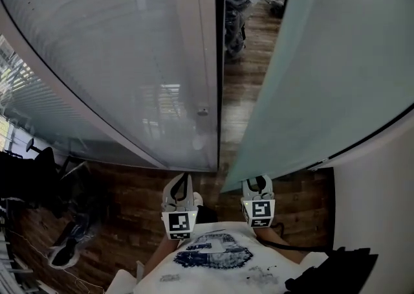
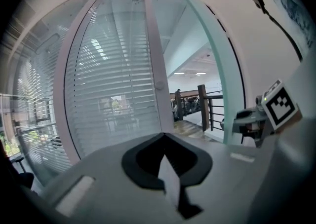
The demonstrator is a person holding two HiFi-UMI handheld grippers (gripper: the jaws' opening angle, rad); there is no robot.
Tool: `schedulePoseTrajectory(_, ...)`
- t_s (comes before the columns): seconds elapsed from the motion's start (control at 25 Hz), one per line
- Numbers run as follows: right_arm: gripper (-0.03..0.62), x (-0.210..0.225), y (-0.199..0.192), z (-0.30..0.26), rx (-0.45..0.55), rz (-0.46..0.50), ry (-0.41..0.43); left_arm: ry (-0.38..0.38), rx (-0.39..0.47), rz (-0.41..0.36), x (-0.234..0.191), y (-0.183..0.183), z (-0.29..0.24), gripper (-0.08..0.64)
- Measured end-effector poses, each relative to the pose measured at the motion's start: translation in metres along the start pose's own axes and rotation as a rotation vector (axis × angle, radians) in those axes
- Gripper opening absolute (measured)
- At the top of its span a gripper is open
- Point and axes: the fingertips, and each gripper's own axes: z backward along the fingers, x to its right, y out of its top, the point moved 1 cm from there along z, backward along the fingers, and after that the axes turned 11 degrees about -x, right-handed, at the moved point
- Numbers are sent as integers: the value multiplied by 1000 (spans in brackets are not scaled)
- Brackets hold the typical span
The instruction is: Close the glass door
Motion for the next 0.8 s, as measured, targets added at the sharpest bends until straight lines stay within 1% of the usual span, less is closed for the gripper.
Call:
schedulePoseTrajectory(0.28, 114, 4, 16, -26, 7, -25, -24, -46, 3, -25, -14, 14, -26, 2)
schedulePoseTrajectory(0.4, 114, 8, 17, -35, 4, -30, -45, -63, 2, -34, -21, 15, -35, 2)
schedulePoseTrajectory(0.56, 114, 12, 23, -47, 3, -37, -46, -84, 1, -42, -27, 17, -45, 2)
schedulePoseTrajectory(0.8, 115, 19, 26, -64, 6, -45, -71, -114, -2, -49, -36, 18, -57, 2)
